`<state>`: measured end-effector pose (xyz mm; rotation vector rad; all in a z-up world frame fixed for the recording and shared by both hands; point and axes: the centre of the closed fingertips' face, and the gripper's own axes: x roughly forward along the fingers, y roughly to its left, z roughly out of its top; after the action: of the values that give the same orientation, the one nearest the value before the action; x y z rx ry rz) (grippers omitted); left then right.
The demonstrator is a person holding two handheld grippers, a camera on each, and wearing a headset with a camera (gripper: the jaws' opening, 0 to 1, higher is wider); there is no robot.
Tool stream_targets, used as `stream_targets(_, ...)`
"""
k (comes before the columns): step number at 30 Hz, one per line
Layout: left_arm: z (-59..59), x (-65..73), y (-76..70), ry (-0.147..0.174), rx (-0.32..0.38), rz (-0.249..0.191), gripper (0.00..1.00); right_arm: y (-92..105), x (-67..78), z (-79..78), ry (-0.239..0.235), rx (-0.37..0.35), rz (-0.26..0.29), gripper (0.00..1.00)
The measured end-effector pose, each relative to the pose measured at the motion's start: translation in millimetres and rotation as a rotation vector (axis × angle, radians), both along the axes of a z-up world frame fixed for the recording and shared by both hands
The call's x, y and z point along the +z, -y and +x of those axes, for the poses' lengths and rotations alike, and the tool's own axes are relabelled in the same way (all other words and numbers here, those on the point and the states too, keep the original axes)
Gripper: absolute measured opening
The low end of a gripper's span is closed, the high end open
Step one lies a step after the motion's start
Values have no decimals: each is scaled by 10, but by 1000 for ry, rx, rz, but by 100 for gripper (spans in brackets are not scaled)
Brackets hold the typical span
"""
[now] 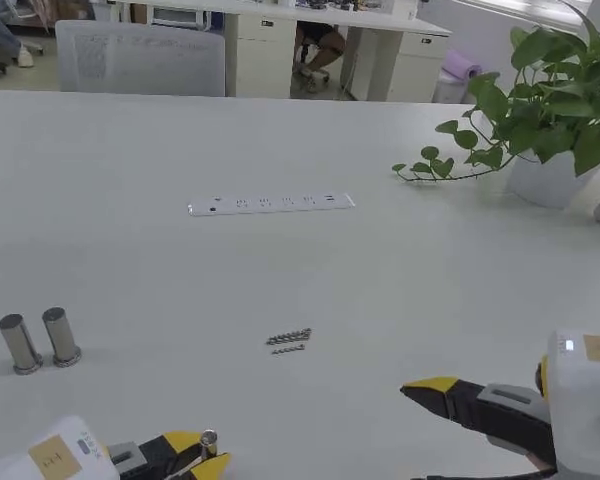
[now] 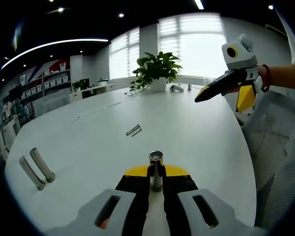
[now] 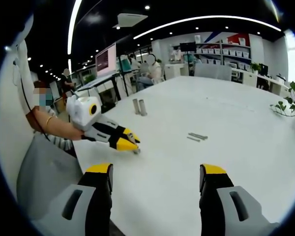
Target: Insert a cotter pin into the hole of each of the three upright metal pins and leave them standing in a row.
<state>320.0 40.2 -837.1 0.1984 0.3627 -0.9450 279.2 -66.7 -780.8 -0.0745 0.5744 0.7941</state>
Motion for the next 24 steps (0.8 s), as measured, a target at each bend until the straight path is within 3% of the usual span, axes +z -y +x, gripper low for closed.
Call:
stream_targets(10,11,-5,10,-3,3,-2,7,-6,-8,7,-5,-3,6,73)
stream_targets(16,20,-26,14,-3,4,21,11,0,-15,10,-7,-6,8,73)
stream_targets(24,34,51,21,9,12,11,15,12,31,51,3,-17,26,73)
